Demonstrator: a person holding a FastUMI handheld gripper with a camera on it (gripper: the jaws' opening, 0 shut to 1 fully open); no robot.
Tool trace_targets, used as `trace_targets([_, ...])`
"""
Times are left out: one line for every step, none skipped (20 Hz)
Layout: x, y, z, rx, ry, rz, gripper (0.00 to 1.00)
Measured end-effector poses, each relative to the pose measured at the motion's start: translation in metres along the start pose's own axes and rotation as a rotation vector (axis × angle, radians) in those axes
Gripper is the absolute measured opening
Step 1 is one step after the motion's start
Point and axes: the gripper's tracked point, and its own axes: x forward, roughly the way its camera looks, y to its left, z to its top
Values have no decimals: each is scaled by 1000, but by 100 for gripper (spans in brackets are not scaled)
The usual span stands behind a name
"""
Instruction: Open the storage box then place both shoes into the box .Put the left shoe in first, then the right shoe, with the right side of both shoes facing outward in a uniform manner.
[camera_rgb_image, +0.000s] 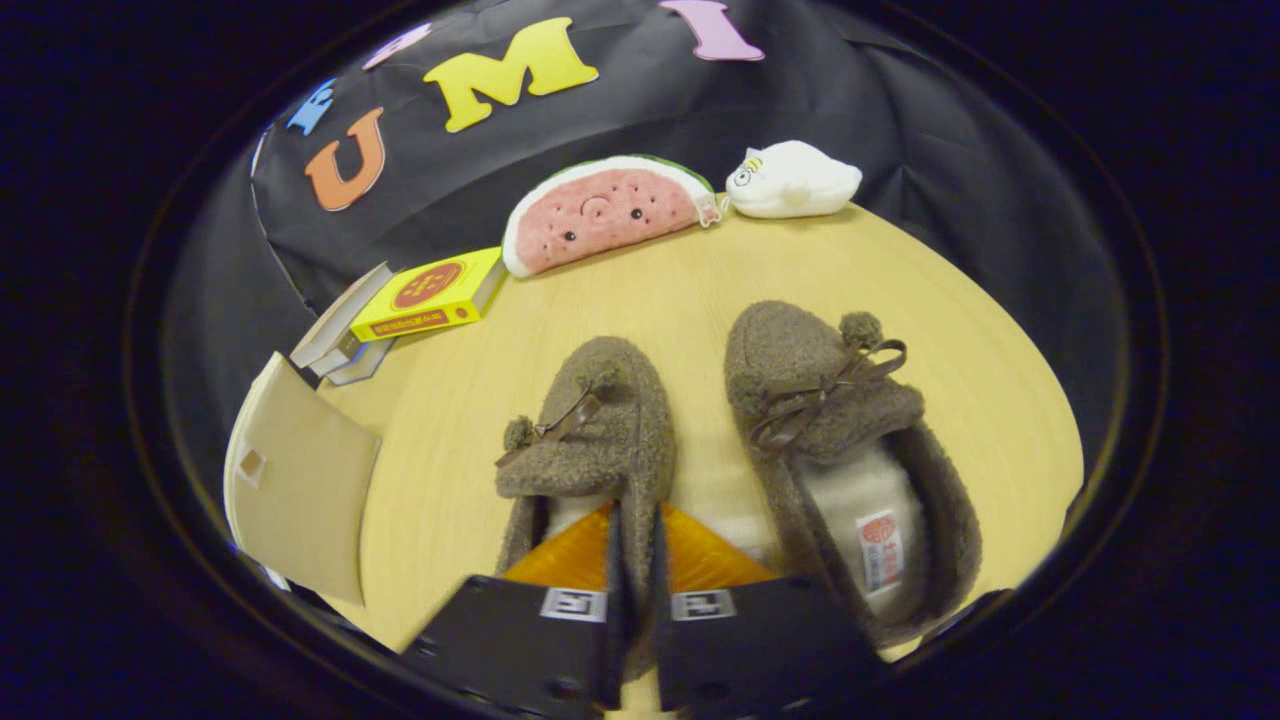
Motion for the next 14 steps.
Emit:
trace_targets([-2,5,-4,43,15,28,1])
trace_targets([-5,8,-6,77,22,50,0])
trace_targets([-8,12,-8,106,23,70,1])
trace_targets([-11,16,-8,111,19,82,1])
trace_targets([-16,22,-7,112,9,95,0])
trace_targets([-22,29,-5,116,0,109,0])
trace_targets([-30,37,-3,124,-11,124,0])
trace_targets([-38,47,-1,133,-19,138,0])
trace_targets([-47,62,2,130,-28,154,0])
trace_targets([-56,78,5,104,-35,171,1])
trace_targets([-66,94,8,91,-38,186,1])
trace_targets([-78,113,11,86,-40,209,0])
trace_targets([-91,135,16,86,-47,233,0])
trace_targets([-104,155,23,81,-63,252,0])
